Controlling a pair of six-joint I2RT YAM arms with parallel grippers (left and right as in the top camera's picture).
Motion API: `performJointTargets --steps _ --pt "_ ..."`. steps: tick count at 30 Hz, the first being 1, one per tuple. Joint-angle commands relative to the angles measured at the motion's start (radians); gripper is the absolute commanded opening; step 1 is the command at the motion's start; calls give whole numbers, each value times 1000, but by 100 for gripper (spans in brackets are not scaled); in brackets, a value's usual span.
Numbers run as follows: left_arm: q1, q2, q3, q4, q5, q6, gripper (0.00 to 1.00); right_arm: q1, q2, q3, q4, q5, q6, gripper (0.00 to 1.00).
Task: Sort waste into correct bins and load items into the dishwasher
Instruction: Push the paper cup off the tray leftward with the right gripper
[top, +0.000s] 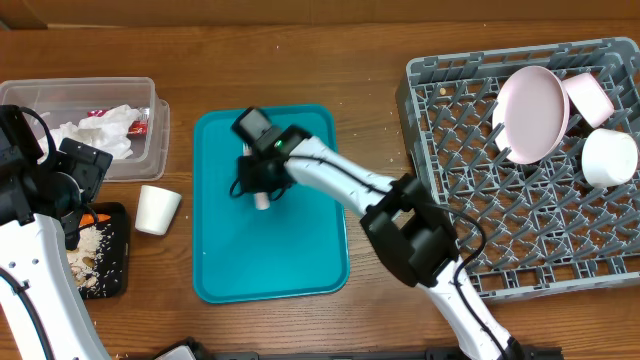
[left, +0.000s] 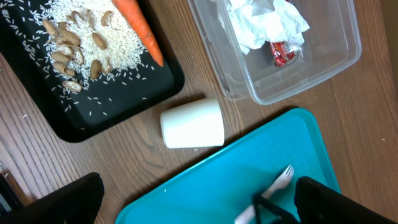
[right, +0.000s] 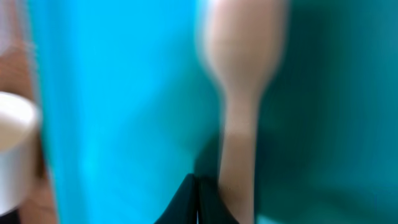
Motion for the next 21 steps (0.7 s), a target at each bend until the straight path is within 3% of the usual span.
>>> performJointTargets --steps 1,5,10,12,16,17,19,21 --pt "-1 5 8 2 -7 -9 100 -92 28 87 -174 197 2 4" --pt "-1 5 8 2 -7 -9 100 -139 19 132 -312 269 -50 4" --pt "-1 5 8 2 -7 -9 100 -135 -43 135 -331 251 -50 4" --pt "-1 5 8 2 -7 -9 100 -122 -103 136 -323 227 -51 8" --pt "-1 5 8 2 -7 -9 100 -123 -216 136 -331 174 -73 38" --pt "-1 5 8 2 -7 -9 100 -129 -253 136 -342 175 -73 53" --pt "-1 5 8 2 -7 -9 100 -151 -327 136 -365 175 -87 100" --pt "-1 5 8 2 -7 -9 100 -188 -380 136 -385 194 -103 100"
